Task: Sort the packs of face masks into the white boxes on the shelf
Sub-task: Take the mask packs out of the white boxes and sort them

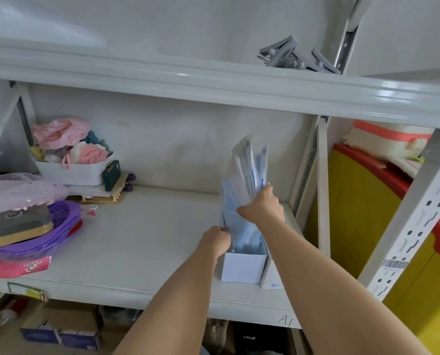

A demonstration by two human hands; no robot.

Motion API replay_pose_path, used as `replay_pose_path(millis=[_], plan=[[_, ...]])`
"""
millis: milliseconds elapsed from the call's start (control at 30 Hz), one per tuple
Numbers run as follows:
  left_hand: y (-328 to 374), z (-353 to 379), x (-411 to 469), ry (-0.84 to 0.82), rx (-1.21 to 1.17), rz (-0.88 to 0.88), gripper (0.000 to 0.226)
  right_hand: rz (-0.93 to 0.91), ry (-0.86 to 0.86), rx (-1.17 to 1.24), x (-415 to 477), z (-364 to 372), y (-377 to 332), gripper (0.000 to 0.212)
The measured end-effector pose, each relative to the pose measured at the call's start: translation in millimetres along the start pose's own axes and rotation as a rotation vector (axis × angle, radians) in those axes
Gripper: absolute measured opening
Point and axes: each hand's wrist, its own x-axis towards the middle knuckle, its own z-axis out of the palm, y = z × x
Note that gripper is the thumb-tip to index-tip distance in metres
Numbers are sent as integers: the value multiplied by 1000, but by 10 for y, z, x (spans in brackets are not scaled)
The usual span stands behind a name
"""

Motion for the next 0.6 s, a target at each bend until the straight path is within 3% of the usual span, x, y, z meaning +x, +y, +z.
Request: replay_pose_path(millis=[167,333,500,600], plan=[[132,-73,-96,-87,-341,-40,79,-61,23,19,-13,-184,-124,71],[262,-237,-164,-51,-728,92,76,-76,-12,129,-37,-344,-209,70],[315,-513,-146,-325,-1037,282,77,-110,-226,489,-104,-260,-329,85],[242,-745,-119,-393,-1123,299,67,-188,-297,532,-78,-116,-406,91]])
